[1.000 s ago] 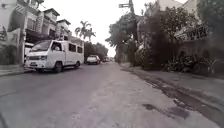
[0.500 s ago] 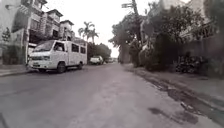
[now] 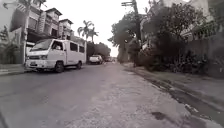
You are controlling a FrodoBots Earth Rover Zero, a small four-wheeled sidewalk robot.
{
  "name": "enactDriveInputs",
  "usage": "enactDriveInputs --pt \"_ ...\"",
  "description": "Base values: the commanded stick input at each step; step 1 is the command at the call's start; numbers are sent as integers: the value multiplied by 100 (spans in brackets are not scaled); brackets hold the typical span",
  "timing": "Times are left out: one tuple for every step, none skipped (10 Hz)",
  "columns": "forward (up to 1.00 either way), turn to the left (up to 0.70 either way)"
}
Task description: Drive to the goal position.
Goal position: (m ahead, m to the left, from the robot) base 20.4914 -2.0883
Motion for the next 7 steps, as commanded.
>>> enactDriveInputs --pt "97 -37" --pt "100 -40" --pt "100 -23" --pt "100 -12" --pt "100 -1" --pt "100 0" --pt "100 0"
